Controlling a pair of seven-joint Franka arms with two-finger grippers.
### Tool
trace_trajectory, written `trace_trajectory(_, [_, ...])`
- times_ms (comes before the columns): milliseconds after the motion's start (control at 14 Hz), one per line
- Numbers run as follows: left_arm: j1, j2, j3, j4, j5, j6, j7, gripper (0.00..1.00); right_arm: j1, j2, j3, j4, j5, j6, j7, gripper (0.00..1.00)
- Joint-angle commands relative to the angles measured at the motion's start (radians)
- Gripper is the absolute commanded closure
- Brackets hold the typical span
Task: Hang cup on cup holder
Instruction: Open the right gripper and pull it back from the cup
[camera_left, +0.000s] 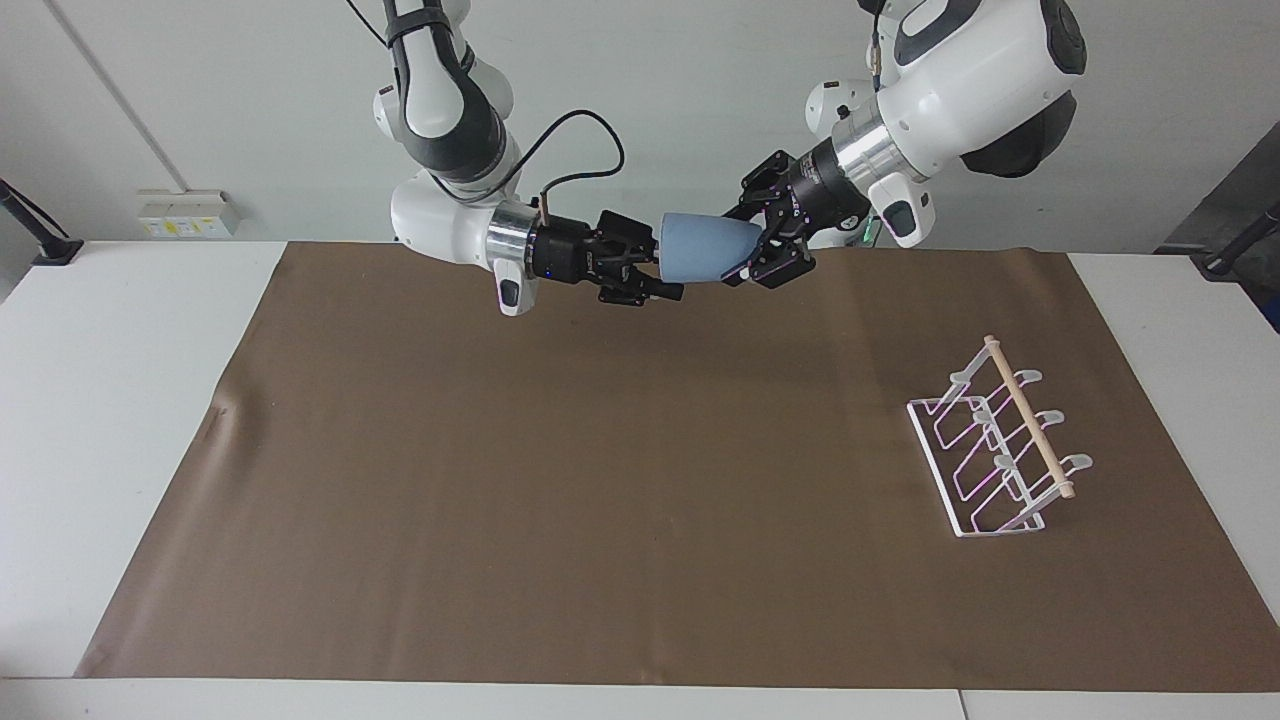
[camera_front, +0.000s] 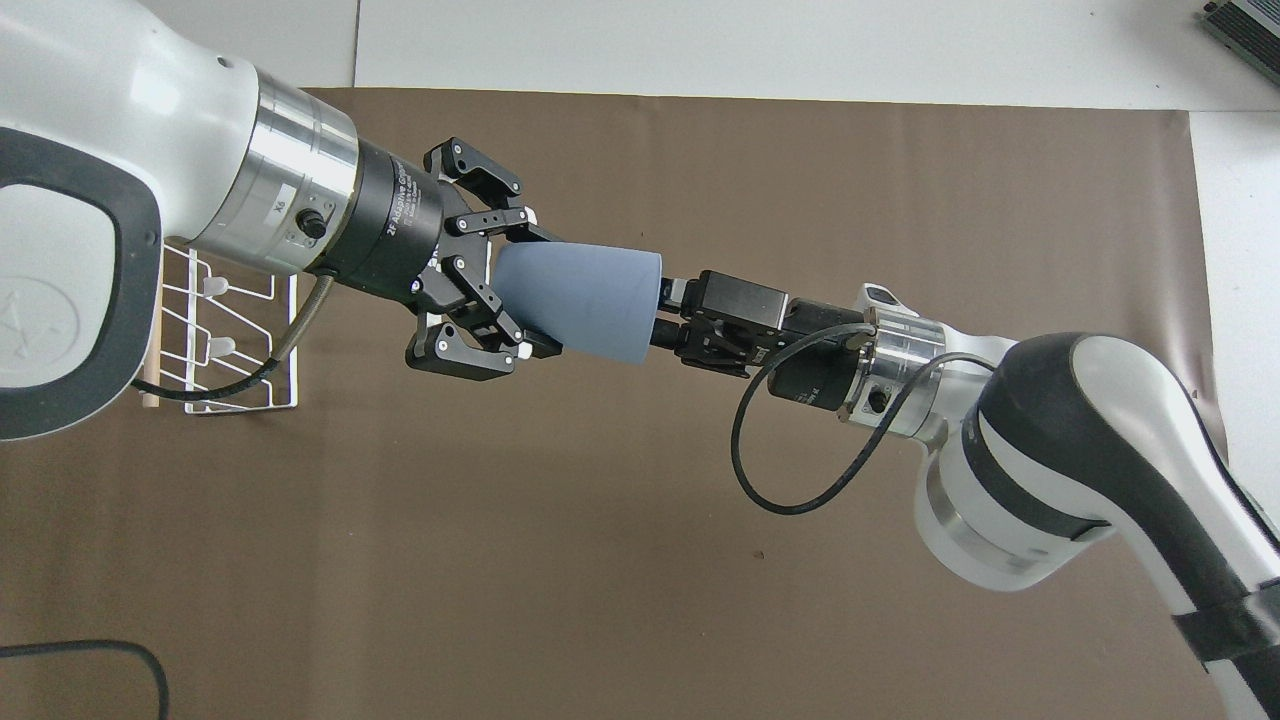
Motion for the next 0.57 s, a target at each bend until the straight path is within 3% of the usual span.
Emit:
trace_trajectory(0, [0.003, -0.035, 0.01, -0.043, -0.019, -0.002, -0.002, 1.0, -0.012, -0.014, 0.002, -0.013, -0.039, 0.006, -0.005, 0.0])
trace_trajectory(215, [0.006, -0.043, 0.016, -0.055, -0.019, 0.001, 0.002, 1.0, -0.048, -0.019, 0.001, -0.013, -0.16, -0.009, 0.01, 0.0])
trace_trajectory(501, [0.018, -0.058, 0.019, -0.09, 0.01, 0.009, 0.011, 1.0, -0.146, -0.039, -0.004, 0.006, -0.458, -0.089, 0.099, 0.0])
